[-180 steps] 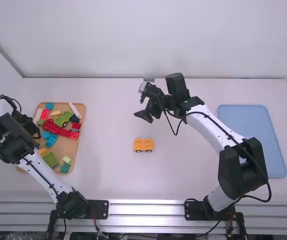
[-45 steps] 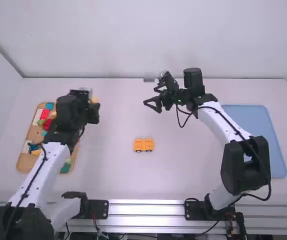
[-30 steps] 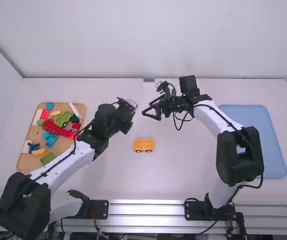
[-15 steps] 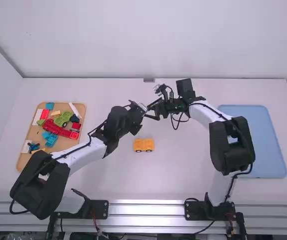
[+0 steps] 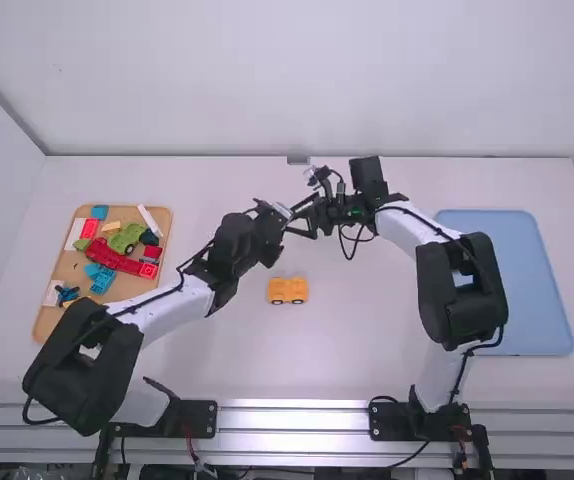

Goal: Assemble lego blocks to make yellow taxi

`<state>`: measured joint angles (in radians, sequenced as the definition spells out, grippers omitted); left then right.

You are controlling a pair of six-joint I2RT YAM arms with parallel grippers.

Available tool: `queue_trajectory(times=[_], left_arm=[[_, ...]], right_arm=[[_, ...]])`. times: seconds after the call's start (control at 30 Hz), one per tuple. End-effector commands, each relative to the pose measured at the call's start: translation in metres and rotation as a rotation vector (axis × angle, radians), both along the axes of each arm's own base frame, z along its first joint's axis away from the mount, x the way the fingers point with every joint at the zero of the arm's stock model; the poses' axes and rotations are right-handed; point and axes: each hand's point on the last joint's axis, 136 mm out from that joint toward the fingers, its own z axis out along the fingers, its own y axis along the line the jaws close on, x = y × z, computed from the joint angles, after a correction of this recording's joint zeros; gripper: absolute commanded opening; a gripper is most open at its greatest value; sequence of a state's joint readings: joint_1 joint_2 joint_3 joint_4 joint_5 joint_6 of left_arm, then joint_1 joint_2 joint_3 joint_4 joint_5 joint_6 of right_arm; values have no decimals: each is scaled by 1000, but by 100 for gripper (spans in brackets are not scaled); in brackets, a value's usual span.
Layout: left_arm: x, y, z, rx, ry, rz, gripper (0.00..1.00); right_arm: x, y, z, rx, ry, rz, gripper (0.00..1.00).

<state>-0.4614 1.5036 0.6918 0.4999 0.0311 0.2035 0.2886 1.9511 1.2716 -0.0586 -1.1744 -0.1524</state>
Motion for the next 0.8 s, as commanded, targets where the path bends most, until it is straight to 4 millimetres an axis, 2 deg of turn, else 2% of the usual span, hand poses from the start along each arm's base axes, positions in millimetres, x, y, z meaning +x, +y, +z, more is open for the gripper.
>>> queue_trajectory(times=[0.0, 0.17, 0.27, 0.43, 0.63, 0.77], left_arm=[[4, -1, 8, -34, -22, 34, 2], [5, -3, 13, -66, -32, 32, 2], [5, -3, 15, -69, -37, 32, 2], [5, -3, 13, -64, -29, 33, 2], [5, 3, 3, -39, -4, 61, 2], [8, 1, 3, -44, -15, 56, 2]], right_arm=[[0, 7, 11, 13, -29, 18, 77], [12, 1, 20, -55, -106, -61, 76], [13, -1, 17, -84, -101, -83, 77], [0, 9, 23, -38, -110, -18, 77], [0, 2, 33, 17, -121, 9, 81], [-12, 3, 35, 48, -101, 58, 81]])
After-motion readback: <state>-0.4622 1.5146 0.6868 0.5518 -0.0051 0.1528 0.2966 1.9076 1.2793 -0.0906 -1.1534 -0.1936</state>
